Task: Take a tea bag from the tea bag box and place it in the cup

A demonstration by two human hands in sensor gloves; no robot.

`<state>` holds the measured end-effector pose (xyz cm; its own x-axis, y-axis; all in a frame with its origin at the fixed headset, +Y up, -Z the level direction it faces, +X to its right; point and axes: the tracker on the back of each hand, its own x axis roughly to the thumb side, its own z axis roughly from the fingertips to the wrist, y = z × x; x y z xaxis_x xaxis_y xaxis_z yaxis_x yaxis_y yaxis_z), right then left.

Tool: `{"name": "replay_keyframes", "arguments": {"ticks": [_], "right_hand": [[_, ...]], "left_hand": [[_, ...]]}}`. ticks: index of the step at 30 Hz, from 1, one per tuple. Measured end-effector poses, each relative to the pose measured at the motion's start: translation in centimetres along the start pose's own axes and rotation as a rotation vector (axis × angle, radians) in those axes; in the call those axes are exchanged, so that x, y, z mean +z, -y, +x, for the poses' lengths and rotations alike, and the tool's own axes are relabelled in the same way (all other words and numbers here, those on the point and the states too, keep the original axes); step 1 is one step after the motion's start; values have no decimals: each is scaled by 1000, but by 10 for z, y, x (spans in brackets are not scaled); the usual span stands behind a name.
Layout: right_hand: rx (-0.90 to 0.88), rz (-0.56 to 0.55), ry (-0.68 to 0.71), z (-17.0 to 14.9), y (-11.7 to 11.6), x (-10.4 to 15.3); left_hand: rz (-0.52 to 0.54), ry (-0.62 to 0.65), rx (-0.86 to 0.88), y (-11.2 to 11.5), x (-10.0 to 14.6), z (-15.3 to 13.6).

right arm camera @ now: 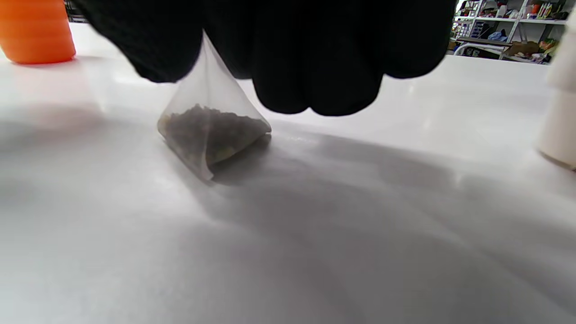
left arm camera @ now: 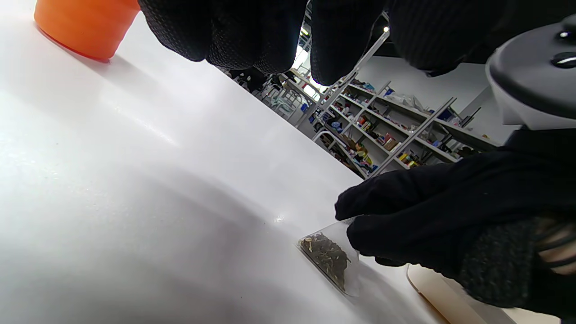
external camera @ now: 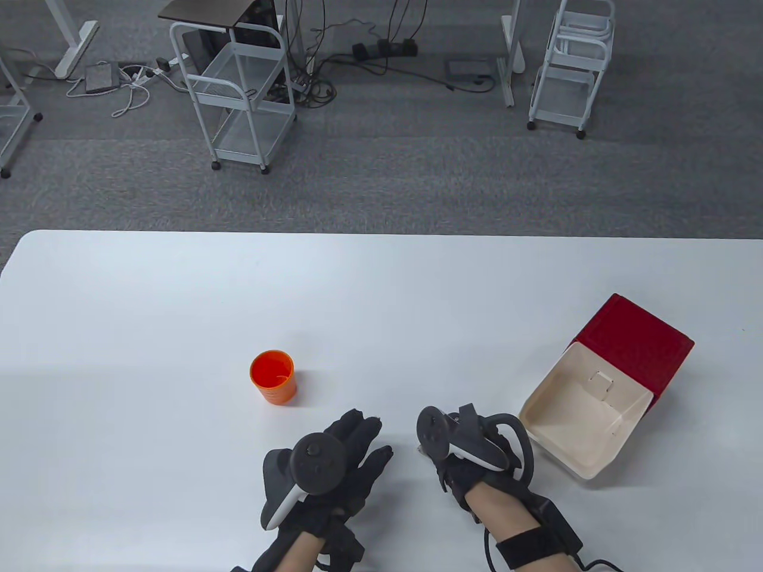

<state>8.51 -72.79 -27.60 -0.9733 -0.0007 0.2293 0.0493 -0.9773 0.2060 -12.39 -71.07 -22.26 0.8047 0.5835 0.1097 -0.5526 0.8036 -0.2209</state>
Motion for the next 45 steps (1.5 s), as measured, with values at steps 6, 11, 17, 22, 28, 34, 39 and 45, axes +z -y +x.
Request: {"name": "replay_keyframes", "arguments": {"ticks": [6, 11, 17, 22, 28, 34, 39, 45], "right_hand": [[-146, -55, 42, -21, 20, 25], [-290, -193, 57, -51, 44, 58], [-418, -320, -8, -88, 54, 89], [-534, -364, -75, -109, 39, 104], [-627, -354, -105, -120, 20, 107], [-705, -340, -106, -123, 7, 107], [-685, -335, -106, -123, 5, 107], [-667, -326, -107, -124, 4, 105]], "left_hand": [[-3, 2, -2, 1, 0, 0], [-13, 1, -11, 3, 0, 1], [-25, -1, -18, 5, 0, 1], [-29, -2, -22, 5, 0, 2], [-32, -3, -24, 6, 0, 2], [-41, -9, -29, 8, 0, 1], [-46, -13, -43, 9, 0, 1], [-37, -22, -41, 8, 0, 2]]}}
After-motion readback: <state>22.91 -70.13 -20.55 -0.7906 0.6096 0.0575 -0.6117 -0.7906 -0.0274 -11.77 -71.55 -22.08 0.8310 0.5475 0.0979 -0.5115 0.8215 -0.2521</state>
